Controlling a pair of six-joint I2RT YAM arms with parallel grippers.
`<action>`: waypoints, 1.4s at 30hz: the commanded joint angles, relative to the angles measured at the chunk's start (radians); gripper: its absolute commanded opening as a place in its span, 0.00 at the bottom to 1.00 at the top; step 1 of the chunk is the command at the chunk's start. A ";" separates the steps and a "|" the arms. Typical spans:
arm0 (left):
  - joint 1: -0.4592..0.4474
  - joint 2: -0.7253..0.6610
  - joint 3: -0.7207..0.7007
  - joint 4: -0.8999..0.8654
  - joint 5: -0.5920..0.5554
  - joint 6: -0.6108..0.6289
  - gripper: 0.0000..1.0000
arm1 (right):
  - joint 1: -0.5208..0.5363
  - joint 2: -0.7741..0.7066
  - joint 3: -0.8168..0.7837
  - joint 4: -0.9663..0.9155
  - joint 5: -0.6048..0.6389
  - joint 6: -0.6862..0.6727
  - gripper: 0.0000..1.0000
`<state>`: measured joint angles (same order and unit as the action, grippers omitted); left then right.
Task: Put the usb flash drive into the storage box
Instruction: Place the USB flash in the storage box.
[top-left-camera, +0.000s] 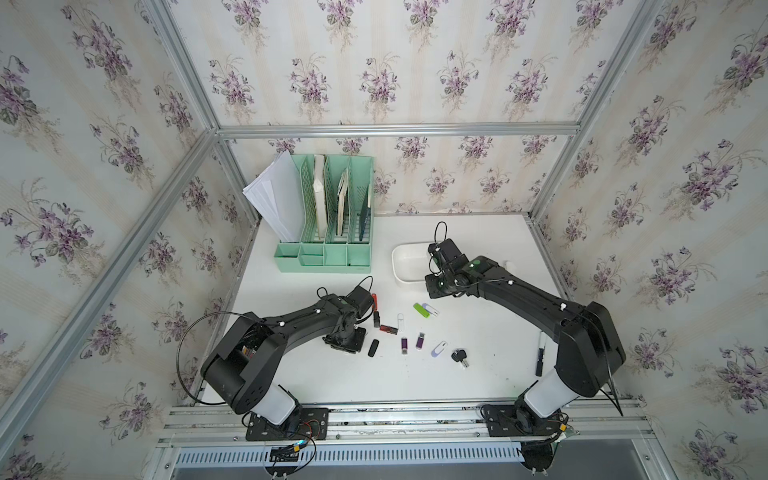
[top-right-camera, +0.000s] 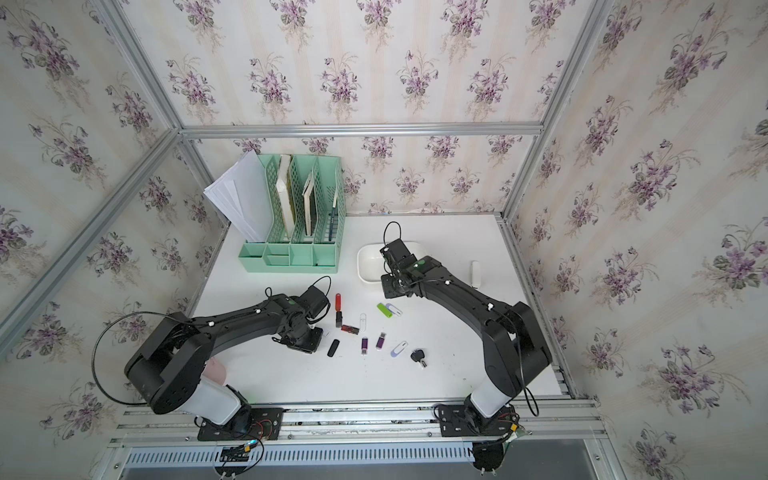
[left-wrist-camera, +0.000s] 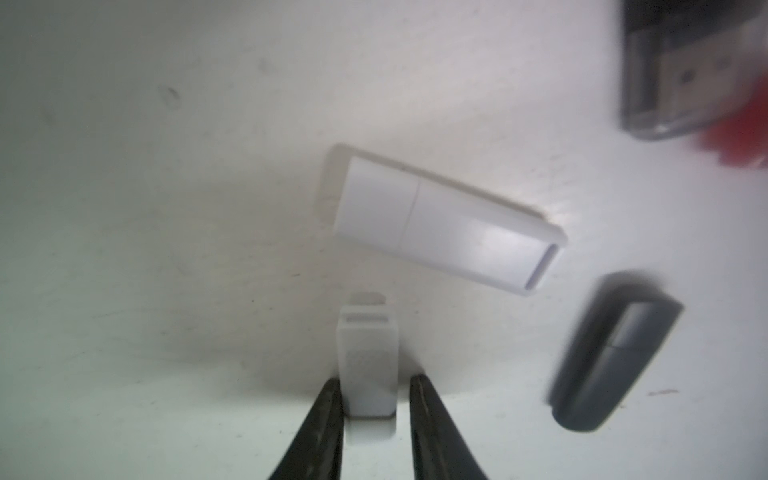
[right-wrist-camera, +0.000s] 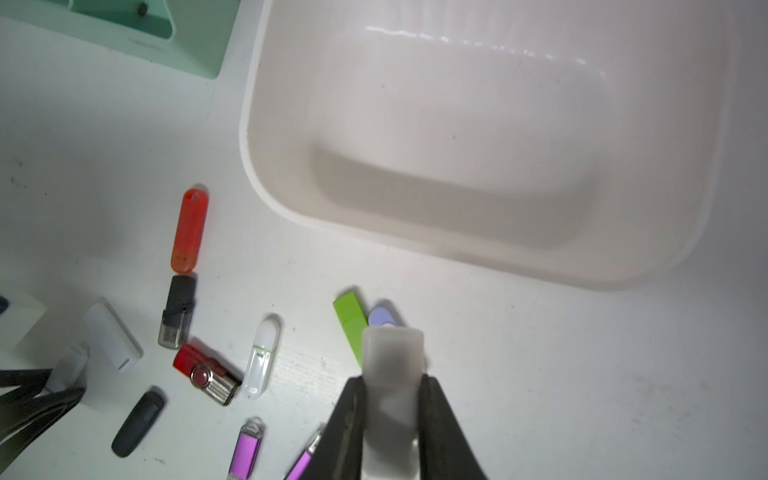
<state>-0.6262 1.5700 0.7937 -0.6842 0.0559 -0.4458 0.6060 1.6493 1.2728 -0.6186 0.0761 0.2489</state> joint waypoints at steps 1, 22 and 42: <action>-0.002 0.044 -0.025 0.059 0.042 -0.008 0.32 | -0.052 0.076 0.098 -0.021 0.009 -0.083 0.15; -0.003 0.056 -0.022 0.050 0.041 -0.014 0.32 | -0.220 0.600 0.493 -0.046 0.078 -0.188 0.13; -0.004 0.040 -0.018 0.037 0.036 -0.028 0.30 | -0.234 0.631 0.488 -0.036 0.066 -0.184 0.48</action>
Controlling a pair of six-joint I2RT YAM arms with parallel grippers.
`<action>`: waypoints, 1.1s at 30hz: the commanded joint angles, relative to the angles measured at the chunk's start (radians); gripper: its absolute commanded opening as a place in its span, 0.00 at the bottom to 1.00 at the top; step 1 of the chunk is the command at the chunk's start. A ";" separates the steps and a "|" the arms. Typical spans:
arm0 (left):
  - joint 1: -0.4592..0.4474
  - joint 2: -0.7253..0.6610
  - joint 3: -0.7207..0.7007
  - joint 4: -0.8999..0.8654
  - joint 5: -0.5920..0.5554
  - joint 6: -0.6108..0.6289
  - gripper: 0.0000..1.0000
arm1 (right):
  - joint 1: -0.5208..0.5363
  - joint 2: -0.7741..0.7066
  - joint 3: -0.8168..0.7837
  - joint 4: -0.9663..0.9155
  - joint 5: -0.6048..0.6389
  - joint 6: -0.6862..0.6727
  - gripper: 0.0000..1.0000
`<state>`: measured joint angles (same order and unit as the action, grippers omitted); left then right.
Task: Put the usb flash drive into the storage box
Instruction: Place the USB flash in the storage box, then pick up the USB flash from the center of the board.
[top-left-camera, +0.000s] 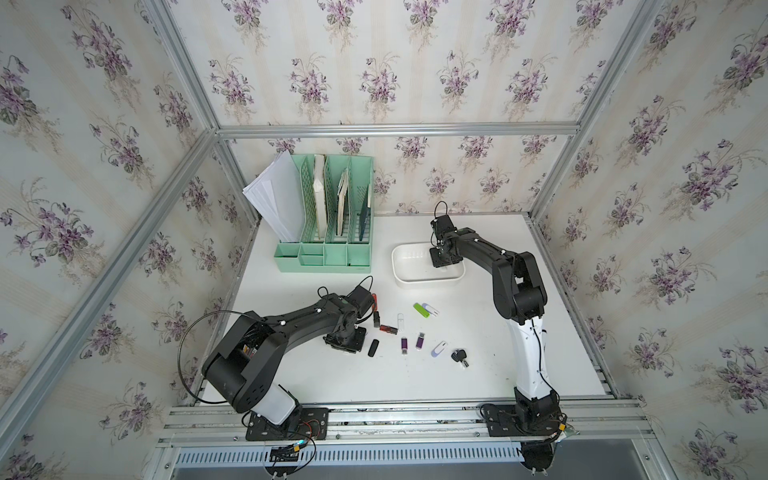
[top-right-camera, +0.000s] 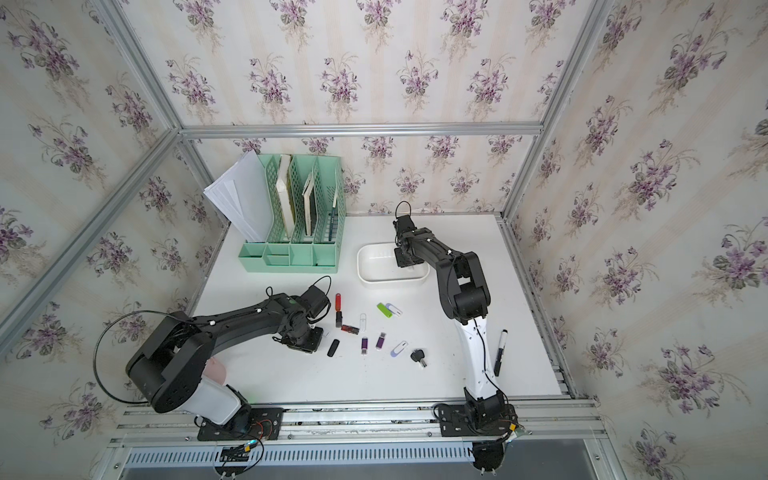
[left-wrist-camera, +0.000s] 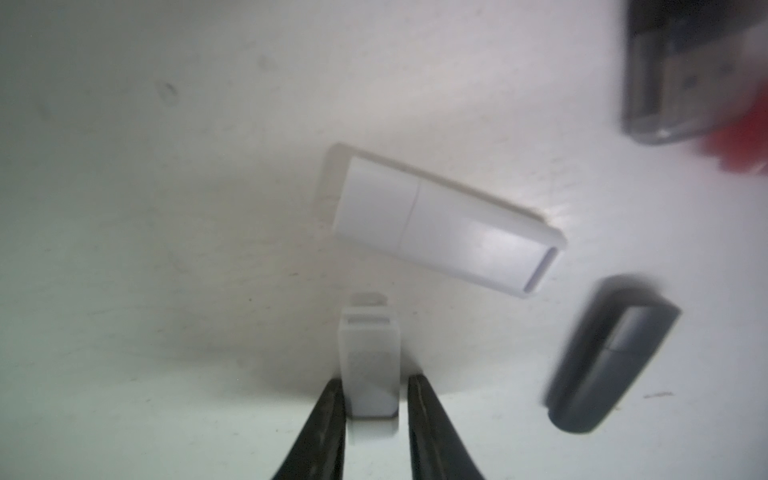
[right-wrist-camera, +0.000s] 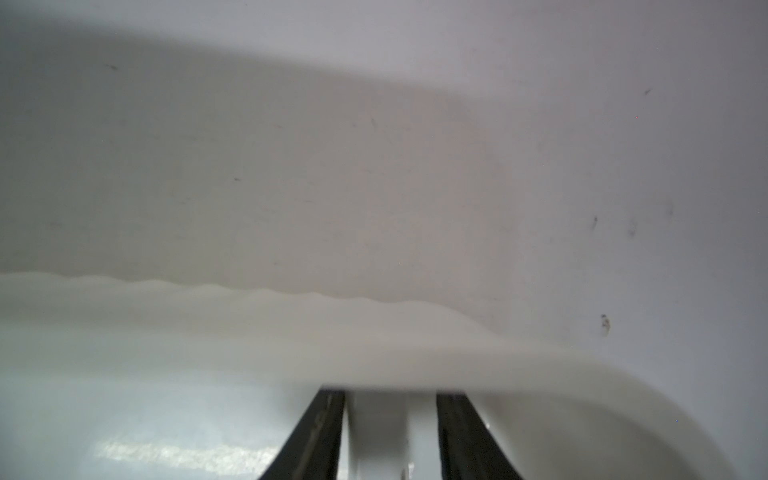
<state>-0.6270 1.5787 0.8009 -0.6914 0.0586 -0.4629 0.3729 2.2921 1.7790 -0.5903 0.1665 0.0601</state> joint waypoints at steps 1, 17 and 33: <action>-0.003 0.025 -0.020 0.037 0.030 -0.010 0.30 | 0.000 -0.027 -0.018 -0.063 -0.025 0.011 0.50; -0.003 -0.114 0.211 -0.219 -0.029 0.029 0.31 | -0.115 -0.323 -0.110 -0.104 0.014 0.084 0.67; -0.003 -0.103 0.086 -0.131 -0.001 -0.006 0.54 | -0.178 -0.365 -0.226 -0.097 -0.001 0.075 0.70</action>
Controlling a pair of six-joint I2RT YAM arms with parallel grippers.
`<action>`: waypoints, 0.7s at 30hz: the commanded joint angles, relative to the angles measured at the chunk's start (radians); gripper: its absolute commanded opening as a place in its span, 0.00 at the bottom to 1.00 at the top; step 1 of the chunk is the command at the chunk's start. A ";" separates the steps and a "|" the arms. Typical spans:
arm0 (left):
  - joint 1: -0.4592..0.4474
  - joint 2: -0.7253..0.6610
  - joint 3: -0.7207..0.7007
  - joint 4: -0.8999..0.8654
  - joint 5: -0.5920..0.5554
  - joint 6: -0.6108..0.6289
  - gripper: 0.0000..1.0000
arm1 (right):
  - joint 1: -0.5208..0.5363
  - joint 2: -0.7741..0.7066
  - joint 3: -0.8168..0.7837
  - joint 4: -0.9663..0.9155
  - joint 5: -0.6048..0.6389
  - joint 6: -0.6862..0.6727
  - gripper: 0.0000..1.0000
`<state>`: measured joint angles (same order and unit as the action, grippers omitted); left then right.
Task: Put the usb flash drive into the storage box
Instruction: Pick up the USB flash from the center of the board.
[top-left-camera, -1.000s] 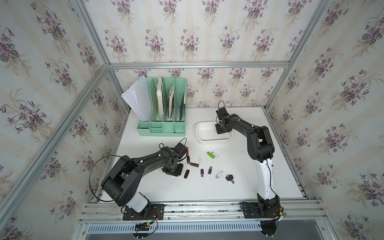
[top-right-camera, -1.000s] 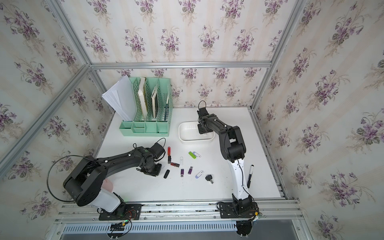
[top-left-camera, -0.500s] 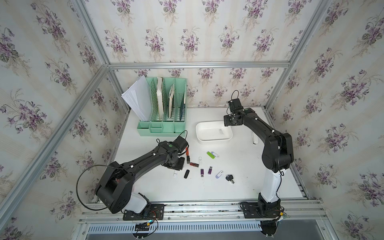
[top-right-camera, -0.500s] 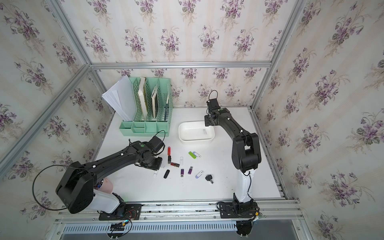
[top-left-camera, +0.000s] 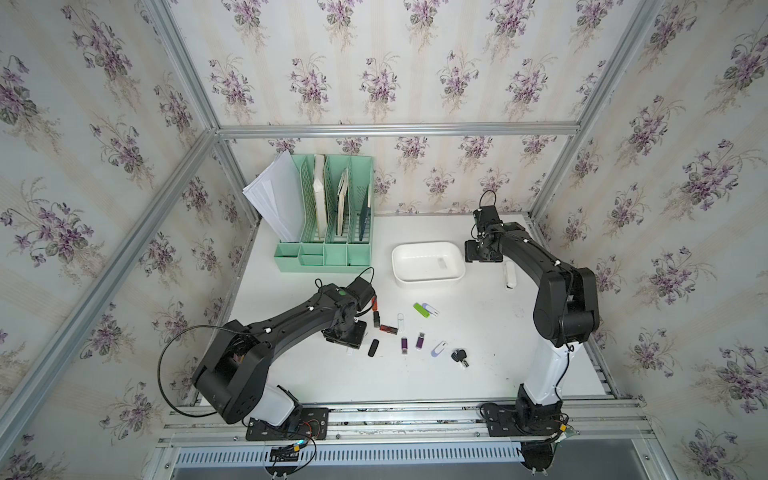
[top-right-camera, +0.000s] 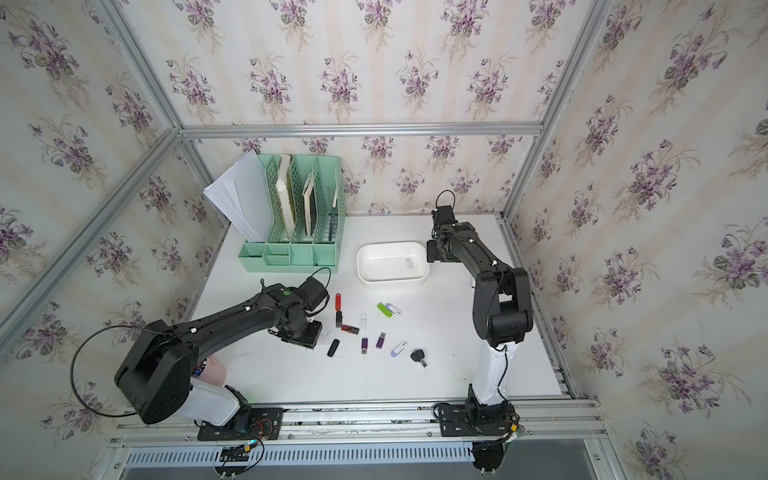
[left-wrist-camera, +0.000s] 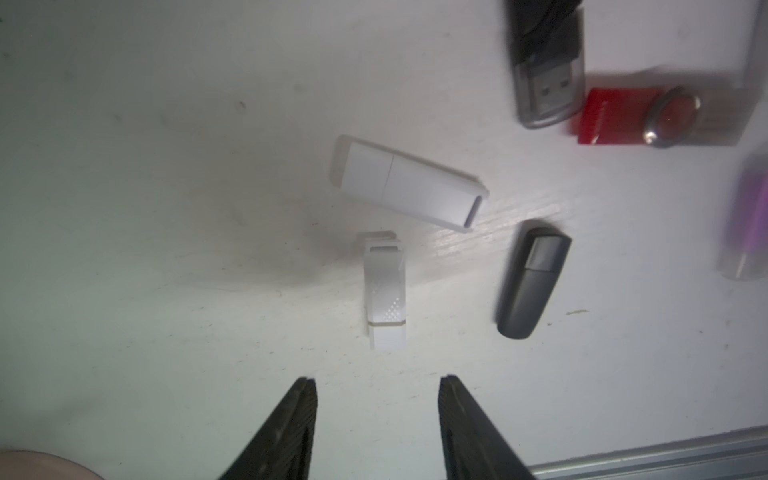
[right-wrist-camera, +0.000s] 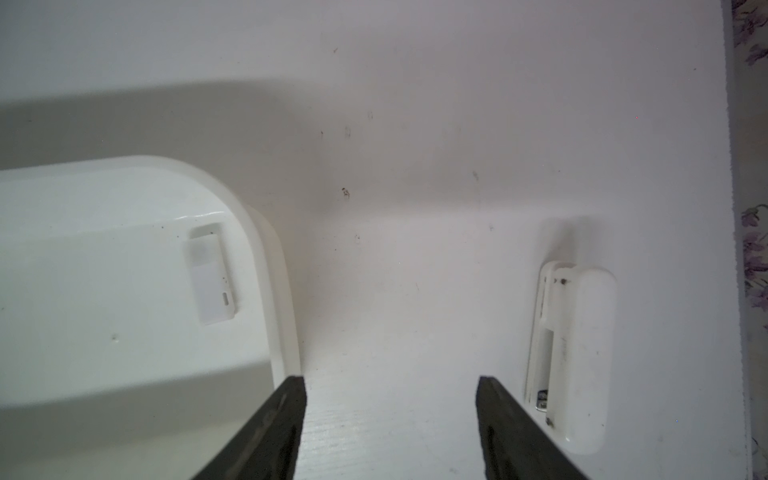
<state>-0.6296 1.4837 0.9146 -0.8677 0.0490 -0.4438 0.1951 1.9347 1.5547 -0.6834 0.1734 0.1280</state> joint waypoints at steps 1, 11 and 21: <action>-0.001 -0.003 -0.038 0.058 0.012 -0.028 0.54 | -0.001 -0.005 -0.004 -0.005 -0.011 0.007 0.70; 0.000 0.060 -0.052 0.123 0.017 -0.034 0.55 | -0.011 0.007 -0.016 -0.010 0.010 0.014 0.72; -0.001 0.104 -0.066 0.161 0.014 -0.041 0.53 | -0.063 0.045 -0.010 -0.041 0.005 0.043 0.80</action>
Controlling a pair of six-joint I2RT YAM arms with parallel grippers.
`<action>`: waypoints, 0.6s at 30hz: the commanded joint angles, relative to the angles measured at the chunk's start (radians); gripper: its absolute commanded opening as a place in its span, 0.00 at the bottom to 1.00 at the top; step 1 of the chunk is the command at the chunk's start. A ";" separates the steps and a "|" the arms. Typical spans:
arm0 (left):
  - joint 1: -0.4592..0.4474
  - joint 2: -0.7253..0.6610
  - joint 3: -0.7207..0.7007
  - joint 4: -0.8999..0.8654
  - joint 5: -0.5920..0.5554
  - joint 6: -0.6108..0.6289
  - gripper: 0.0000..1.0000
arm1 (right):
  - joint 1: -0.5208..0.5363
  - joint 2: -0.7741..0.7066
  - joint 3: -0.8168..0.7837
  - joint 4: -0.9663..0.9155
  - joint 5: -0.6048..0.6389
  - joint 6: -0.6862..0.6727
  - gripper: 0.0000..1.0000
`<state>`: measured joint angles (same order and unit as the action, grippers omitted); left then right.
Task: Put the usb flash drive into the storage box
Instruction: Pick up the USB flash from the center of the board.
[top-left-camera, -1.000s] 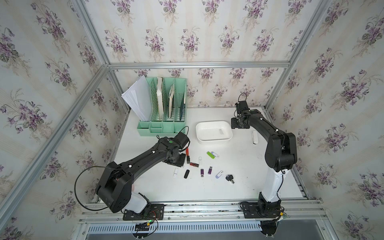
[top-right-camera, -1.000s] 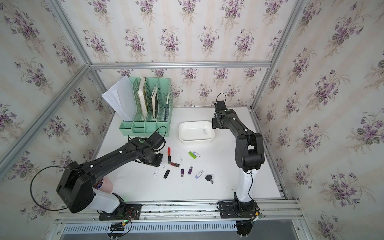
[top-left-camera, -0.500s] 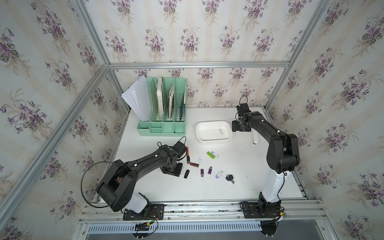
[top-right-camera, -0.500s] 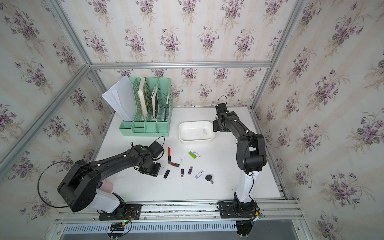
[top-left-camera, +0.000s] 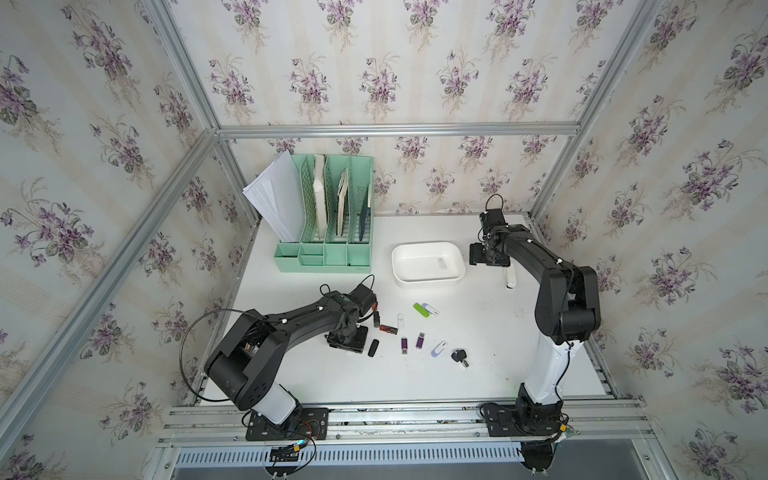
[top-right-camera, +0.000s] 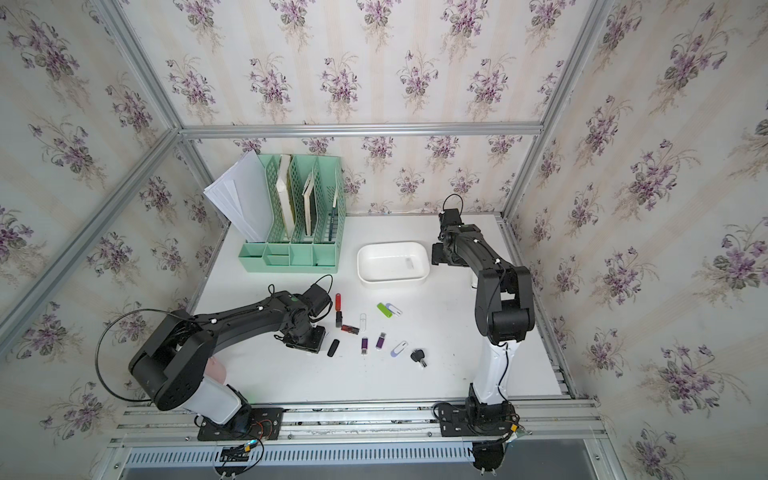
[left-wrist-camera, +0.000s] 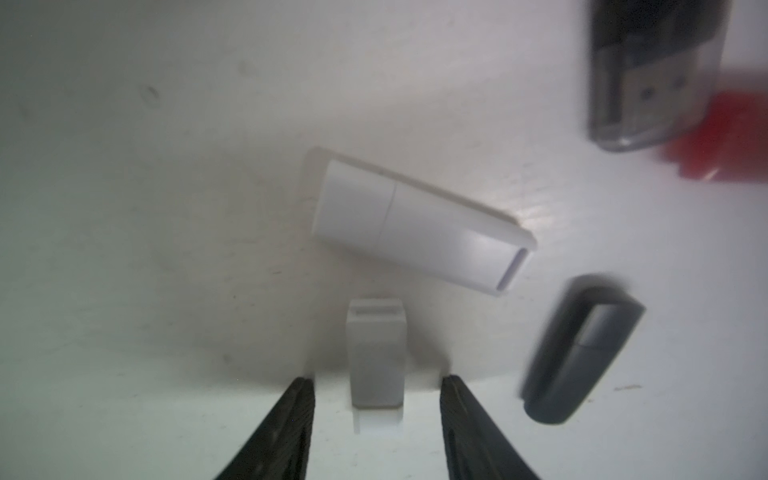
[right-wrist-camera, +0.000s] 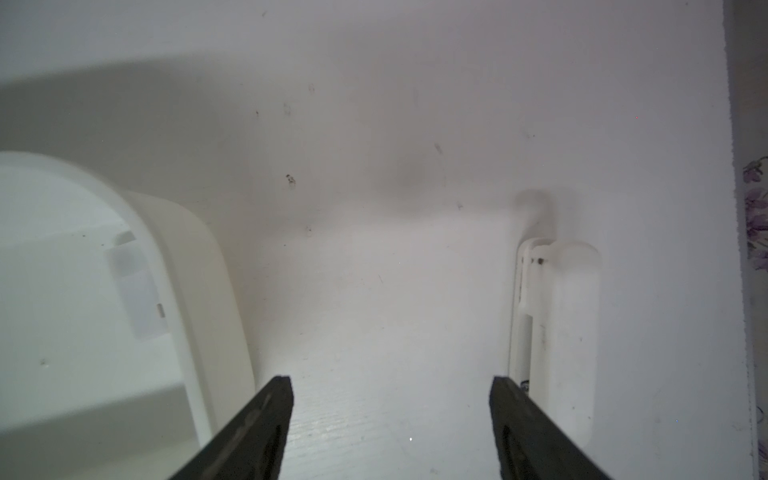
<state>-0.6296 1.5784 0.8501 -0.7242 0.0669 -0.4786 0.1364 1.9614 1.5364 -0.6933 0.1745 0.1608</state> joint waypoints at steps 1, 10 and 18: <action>0.000 0.012 -0.002 0.020 -0.004 -0.006 0.52 | -0.004 0.026 0.010 -0.033 0.003 0.006 0.81; -0.001 0.021 -0.004 0.025 -0.008 -0.006 0.41 | -0.005 0.077 0.011 -0.038 -0.040 -0.005 0.82; -0.001 0.025 -0.011 0.025 -0.008 -0.006 0.35 | 0.000 0.074 0.001 -0.031 -0.104 -0.025 0.82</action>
<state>-0.6296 1.5929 0.8509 -0.7063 0.0620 -0.4789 0.1318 2.0415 1.5414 -0.7212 0.1074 0.1516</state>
